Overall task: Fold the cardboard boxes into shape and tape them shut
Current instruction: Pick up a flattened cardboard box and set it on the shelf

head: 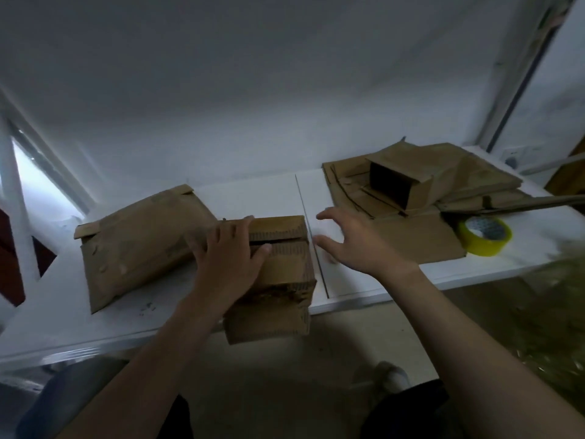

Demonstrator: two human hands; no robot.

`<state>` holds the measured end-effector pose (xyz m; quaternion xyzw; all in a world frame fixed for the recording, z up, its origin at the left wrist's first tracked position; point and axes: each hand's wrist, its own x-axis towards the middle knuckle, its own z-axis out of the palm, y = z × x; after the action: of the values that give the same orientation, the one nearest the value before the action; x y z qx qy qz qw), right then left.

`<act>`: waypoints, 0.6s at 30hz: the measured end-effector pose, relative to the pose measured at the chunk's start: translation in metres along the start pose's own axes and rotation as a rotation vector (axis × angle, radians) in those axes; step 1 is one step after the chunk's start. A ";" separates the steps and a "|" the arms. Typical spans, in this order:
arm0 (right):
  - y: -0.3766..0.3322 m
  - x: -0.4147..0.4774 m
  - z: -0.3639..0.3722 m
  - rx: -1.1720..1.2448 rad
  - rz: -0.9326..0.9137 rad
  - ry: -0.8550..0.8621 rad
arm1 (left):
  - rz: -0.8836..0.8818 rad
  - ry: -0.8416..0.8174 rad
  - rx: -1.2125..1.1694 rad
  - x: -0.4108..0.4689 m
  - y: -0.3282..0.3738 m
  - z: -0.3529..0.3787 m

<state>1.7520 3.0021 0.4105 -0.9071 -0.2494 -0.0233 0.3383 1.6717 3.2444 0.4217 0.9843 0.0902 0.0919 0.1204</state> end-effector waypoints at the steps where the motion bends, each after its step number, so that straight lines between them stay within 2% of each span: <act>1: 0.012 -0.004 -0.006 -0.066 0.050 0.021 | -0.008 0.009 0.007 -0.001 0.010 -0.001; 5: 0.060 -0.026 -0.033 -0.220 0.257 0.086 | 0.107 0.084 0.079 0.000 0.056 0.002; 10: 0.118 -0.061 -0.070 -0.313 0.514 0.057 | 0.251 0.043 0.141 0.011 0.126 0.027; 15: 0.165 -0.098 -0.084 -0.303 0.604 0.166 | 0.349 -0.026 0.027 0.021 0.188 0.064; 18: 0.188 -0.102 -0.090 -0.357 0.659 0.132 | 0.357 -0.134 0.025 0.027 0.207 0.081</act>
<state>1.7621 2.7792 0.3449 -0.9799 0.0858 -0.0146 0.1795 1.7465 3.0341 0.4016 0.9900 -0.0931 0.0451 0.0957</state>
